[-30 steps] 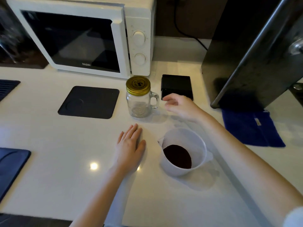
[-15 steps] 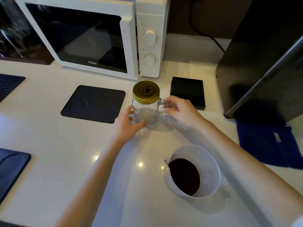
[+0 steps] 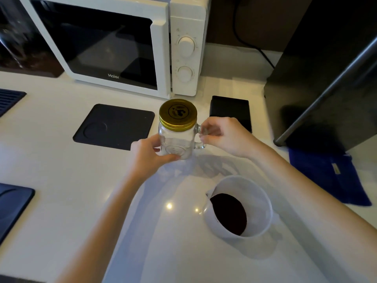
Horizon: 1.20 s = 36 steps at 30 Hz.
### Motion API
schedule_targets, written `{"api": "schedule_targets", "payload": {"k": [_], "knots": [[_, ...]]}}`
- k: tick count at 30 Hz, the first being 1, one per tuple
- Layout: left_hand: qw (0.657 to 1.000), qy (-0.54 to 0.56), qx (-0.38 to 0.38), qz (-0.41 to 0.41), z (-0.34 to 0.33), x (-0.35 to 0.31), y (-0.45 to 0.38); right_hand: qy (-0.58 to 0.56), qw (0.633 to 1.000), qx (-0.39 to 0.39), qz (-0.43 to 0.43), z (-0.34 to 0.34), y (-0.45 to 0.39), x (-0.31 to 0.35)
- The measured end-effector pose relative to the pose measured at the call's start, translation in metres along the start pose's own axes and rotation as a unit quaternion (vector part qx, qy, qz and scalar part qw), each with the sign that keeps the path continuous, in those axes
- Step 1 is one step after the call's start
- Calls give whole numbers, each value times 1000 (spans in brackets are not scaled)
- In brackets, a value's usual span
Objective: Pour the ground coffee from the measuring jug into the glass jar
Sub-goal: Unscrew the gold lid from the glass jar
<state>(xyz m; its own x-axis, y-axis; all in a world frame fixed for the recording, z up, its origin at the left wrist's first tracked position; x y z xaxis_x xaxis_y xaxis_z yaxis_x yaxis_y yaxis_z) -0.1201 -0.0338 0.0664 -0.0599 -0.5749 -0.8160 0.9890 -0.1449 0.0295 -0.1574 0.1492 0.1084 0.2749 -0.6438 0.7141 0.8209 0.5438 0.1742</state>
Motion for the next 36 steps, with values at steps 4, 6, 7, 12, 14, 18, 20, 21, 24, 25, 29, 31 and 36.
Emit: {"api": "schedule_targets", "payload": {"k": [4, 6, 7, 12, 14, 18, 20, 21, 24, 25, 29, 31, 36], "knots": [[1000, -10, 12, 2, 10, 0, 29, 30, 997, 69, -1, -3, 14, 32], [1000, -19, 10, -1, 13, 0, 46, 41, 994, 101, -1, -9, 21, 44], [1000, -30, 7, 0, 14, 0, 54, 47, 992, 116, -3, -12, 24, 49], [999, -36, 3, 1, 12, 6, 87, 84, 977, 194, -22, -30, 36, 60], [999, -34, 2, -2, 8, 10, 95, 98, 971, 217, -35, -38, 38, 61], [1000, -19, 15, 13, -2, 23, 106, 104, 961, 249, -68, -49, 40, 59], [1000, -9, 22, 11, -7, 27, 110, 94, 957, 262, -83, -53, 42, 59], [1000, -4, 23, 10, -9, 29, 111, 87, 955, 269, -90, -54, 43, 59], [1000, -16, 16, 6, -12, 33, 112, 75, 951, 282, -102, -57, 46, 59], [1000, -22, 13, 3, -13, 34, 112, 74, 951, 282, -104, -57, 46, 59], [1000, -6, 12, -13, -18, 34, 111, 69, 951, 279, -113, -55, 49, 56], [1000, -15, 9, -19, -19, 35, 111, 71, 950, 283, -112, -55, 50, 54], [999, -18, -11, -27, -23, 36, 115, 143, 948, 260, -111, -40, 51, 51]]}}
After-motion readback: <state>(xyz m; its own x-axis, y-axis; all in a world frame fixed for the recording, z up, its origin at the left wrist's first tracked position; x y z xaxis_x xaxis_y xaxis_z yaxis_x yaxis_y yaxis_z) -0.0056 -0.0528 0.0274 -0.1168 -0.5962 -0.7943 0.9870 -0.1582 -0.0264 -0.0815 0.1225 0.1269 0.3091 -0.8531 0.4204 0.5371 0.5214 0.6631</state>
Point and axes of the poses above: each hand's wrist, its own y-axis away from the middle knuckle, its own z-axis out of the back of the hand, x = y × z, the point moved 5 cm from there along -y, towards the middle knuckle, and after that the axes turned 12 degrees about x, right-handed, at the moved point
